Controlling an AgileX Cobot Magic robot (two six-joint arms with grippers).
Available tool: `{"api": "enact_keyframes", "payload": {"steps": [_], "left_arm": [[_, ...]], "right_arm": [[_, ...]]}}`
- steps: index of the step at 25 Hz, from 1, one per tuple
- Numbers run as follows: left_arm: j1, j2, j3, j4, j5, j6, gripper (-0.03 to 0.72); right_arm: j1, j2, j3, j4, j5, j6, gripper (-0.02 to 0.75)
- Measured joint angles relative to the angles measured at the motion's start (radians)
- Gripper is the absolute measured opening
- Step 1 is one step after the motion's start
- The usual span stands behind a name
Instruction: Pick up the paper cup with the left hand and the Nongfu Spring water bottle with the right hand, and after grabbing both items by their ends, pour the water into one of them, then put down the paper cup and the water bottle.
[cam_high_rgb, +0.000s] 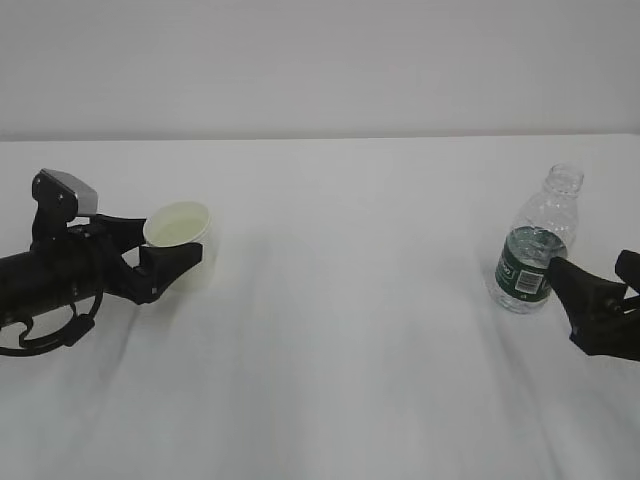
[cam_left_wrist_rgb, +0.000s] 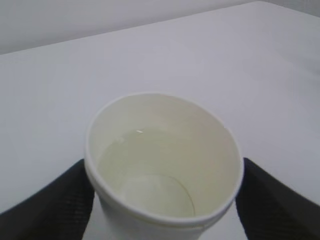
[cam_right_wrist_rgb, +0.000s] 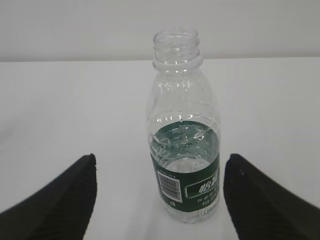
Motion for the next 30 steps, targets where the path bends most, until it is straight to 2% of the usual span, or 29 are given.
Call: {"api": "enact_keyframes", "payload": {"steps": [18,25,30], "left_arm": [[0.000,-0.012,0.029,0.003,0.084,0.004,0.630],[0.000,-0.014,0.075,-0.030,0.073,0.004,0.630],[0.000,-0.050,0.119,-0.073,0.072,0.004,0.626]], "right_arm": [[0.000,0.000,0.000,-0.010,0.000,0.000,0.592],[0.000,0.000,0.000,-0.012,0.000,0.000,0.592],[0.000,0.000,0.000,-0.059,0.000,0.000,0.592]]}}
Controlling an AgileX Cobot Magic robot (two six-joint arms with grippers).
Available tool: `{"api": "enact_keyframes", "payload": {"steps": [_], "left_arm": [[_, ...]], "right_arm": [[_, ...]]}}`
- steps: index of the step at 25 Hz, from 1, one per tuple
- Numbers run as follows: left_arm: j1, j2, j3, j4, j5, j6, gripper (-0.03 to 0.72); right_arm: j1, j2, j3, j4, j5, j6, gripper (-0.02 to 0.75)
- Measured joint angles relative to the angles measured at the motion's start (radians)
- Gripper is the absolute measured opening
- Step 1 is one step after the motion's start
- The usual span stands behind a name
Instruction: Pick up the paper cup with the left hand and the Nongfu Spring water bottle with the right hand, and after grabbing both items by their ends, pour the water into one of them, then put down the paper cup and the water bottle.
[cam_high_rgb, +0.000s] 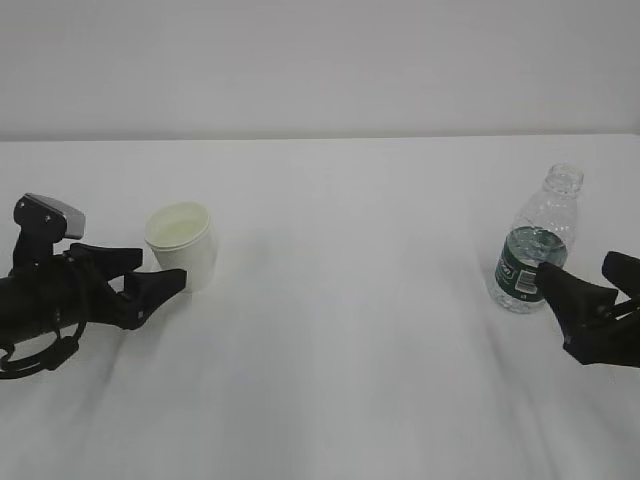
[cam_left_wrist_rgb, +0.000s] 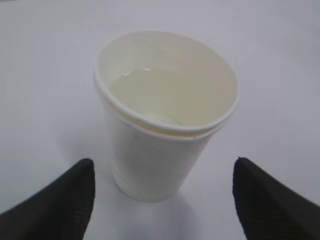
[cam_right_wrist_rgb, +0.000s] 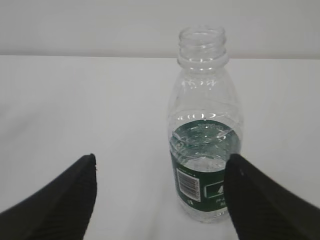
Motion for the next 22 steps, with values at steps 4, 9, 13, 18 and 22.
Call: {"api": "enact_keyframes", "payload": {"steps": [4,9,13,18,22], "left_arm": [[0.000,-0.052,0.031,-0.019,-0.001,0.000,0.603],[0.000,-0.098,0.054,-0.045,-0.001,0.000,0.594],[0.000,-0.135,0.076,-0.062,0.003,0.000,0.593],[0.000,-0.199,0.108,-0.102,0.025,-0.012,0.592],[0.000,-0.258,0.125,-0.149,0.027,-0.018,0.592]], "right_arm": [[0.000,0.000,0.000,-0.044,0.000,0.000,0.592],[0.000,0.000,0.000,-0.052,0.000,0.000,0.592],[0.000,0.000,0.000,-0.052,0.000,0.002,0.592],[0.000,0.000,0.000,-0.045,0.000,0.032,0.592],[0.000,0.000,-0.009,-0.032,0.000,0.044,0.592]]}}
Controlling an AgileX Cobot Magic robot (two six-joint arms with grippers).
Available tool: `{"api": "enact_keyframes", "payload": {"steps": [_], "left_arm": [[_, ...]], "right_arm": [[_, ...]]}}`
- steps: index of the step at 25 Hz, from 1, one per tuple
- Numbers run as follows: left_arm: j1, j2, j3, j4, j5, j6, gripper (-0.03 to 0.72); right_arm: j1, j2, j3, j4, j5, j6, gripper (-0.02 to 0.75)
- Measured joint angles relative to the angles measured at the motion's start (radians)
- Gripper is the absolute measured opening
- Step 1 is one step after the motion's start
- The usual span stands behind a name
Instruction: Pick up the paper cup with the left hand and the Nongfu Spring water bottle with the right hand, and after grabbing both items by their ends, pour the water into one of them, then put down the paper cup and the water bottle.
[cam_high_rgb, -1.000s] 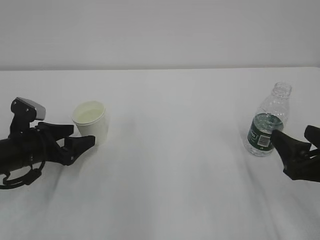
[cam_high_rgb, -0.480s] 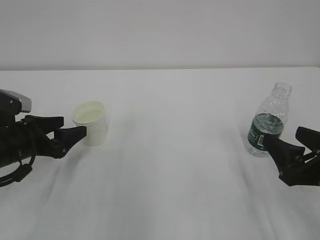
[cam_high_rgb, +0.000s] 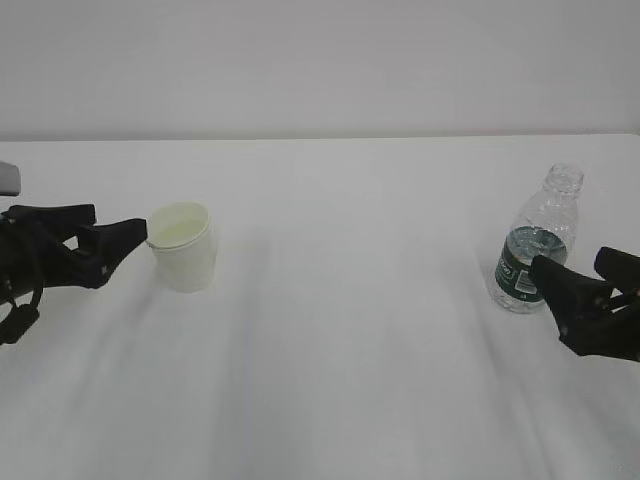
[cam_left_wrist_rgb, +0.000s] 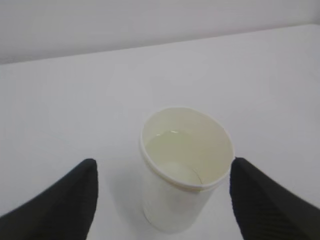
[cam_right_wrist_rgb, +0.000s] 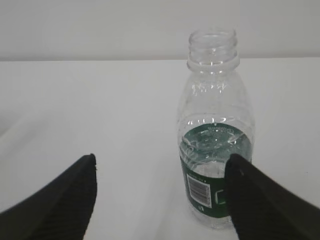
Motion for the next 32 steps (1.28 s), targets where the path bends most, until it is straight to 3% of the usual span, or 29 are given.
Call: {"api": "enact_keyframes", "payload": {"steps": [24,32], "left_arm": [[0.000,-0.304,0.008,-0.022,0.260,-0.139,0.571],[0.000,-0.391,0.009,-0.022,0.313,-0.145,0.567]], "right_arm": [[0.000,0.002,-0.077,0.022,0.000,0.121,0.591],[0.000,0.005,-0.185,0.026,0.035,0.125,0.591]]}}
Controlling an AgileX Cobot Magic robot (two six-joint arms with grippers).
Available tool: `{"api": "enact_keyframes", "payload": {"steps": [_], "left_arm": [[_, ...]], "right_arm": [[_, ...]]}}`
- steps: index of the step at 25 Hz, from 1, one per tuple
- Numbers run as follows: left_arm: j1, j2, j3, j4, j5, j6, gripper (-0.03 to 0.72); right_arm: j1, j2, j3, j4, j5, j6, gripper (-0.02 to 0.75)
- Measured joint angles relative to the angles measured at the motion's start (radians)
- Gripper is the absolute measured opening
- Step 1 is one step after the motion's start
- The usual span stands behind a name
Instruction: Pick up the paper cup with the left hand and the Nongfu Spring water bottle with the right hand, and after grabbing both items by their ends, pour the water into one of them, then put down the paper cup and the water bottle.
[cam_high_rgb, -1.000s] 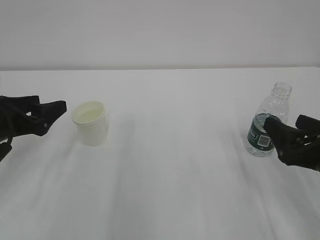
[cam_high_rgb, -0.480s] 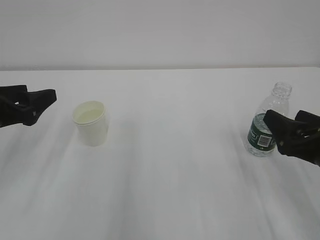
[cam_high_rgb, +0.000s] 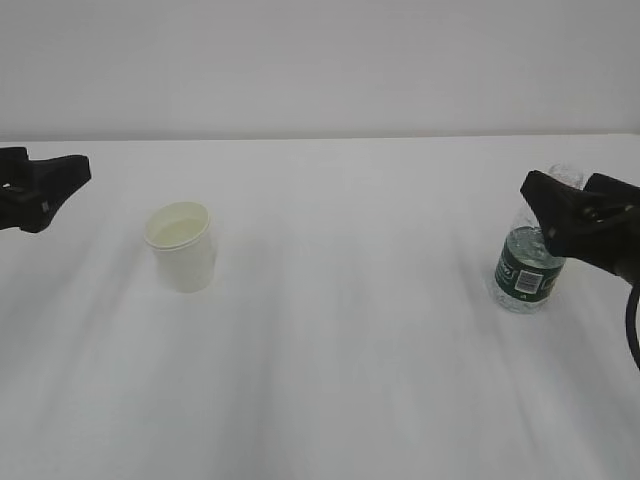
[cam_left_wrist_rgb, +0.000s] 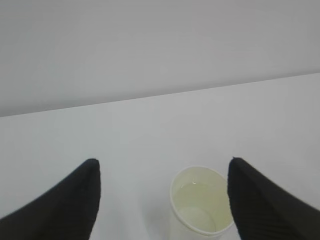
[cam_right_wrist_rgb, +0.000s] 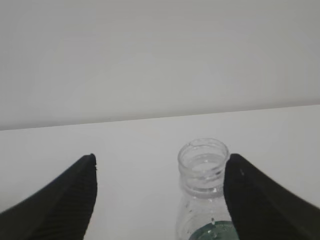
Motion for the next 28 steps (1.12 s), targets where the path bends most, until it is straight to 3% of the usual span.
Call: {"api": "enact_keyframes", "payload": {"steps": [8,19,28], "left_arm": [[0.000,-0.081,0.000,-0.009,0.094,-0.026,0.566],[0.000,-0.279,-0.020,-0.043,0.240,-0.069,0.560],[0.000,-0.491,-0.020,-0.044,0.440,-0.073,0.558]], "right_arm": [[0.000,-0.011,-0.078,-0.015,0.110,0.044,0.591],[0.000,-0.237,-0.216,-0.050,0.456,0.057,0.591],[0.000,-0.461,-0.224,-0.082,0.681,0.059,0.590]]}}
